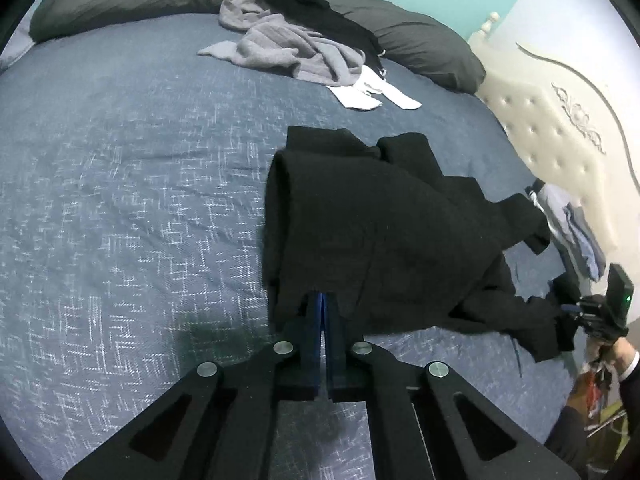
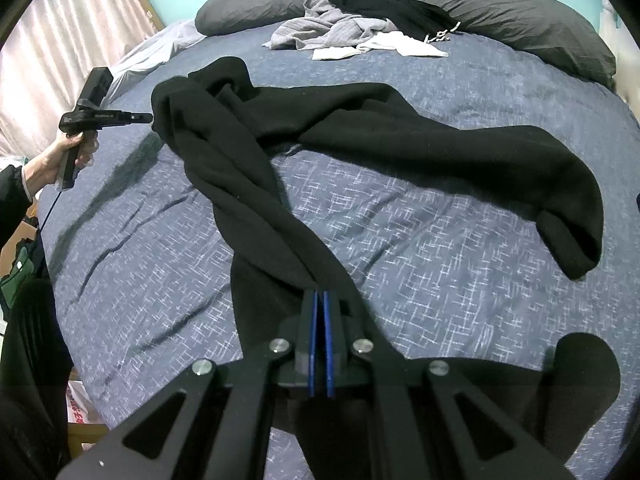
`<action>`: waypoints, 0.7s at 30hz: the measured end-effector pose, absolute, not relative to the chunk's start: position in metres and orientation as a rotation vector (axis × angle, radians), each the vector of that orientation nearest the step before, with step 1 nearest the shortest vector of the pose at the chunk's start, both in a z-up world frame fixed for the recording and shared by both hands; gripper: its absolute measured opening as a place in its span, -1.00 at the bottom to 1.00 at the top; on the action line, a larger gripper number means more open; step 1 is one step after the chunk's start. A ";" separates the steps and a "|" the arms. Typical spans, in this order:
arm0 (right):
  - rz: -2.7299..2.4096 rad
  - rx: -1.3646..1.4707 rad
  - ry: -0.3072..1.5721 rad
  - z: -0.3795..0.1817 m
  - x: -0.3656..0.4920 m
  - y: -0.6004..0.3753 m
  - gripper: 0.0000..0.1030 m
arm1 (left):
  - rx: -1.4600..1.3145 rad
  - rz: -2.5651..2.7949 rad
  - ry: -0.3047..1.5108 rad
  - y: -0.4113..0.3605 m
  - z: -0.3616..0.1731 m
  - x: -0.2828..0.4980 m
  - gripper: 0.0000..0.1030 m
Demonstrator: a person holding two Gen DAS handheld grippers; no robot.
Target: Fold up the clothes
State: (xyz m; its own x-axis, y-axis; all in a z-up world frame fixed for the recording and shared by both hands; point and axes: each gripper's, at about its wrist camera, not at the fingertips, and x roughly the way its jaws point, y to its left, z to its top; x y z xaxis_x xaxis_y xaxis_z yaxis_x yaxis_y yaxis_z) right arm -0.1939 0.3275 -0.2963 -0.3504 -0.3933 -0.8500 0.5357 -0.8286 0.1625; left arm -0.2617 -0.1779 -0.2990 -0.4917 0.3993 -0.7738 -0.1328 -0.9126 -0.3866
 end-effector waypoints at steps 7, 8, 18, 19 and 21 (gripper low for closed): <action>-2.189 1.327 0.198 -0.296 -0.196 0.327 -0.94 | -1.370 2.512 -0.442 -0.191 -0.305 -0.267 -0.29; -2.188 1.329 0.201 -0.297 -0.196 0.327 -0.94 | -1.354 2.513 -0.461 -0.193 -0.304 -0.267 -0.22; -2.183 1.337 0.222 -0.297 -0.198 0.324 -0.94 | -1.214 2.495 -0.585 -0.200 -0.286 -0.278 0.12; -2.182 1.338 0.224 -0.297 -0.198 0.324 -0.94 | -1.211 2.478 -0.589 -0.198 -0.286 -0.280 0.12; -2.182 1.339 0.227 -0.297 -0.198 0.323 -0.94 | -1.211 2.464 -0.567 -0.192 -0.286 -0.283 0.09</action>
State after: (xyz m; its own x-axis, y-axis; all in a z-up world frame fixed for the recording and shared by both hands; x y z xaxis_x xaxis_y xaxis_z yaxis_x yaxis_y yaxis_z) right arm -0.1982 0.3232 -0.2967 -0.3412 -0.3743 -0.8622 0.5442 -0.8266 0.1435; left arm -0.2830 -0.1917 -0.2864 -0.5807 0.4615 -0.6706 -0.1218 -0.8638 -0.4890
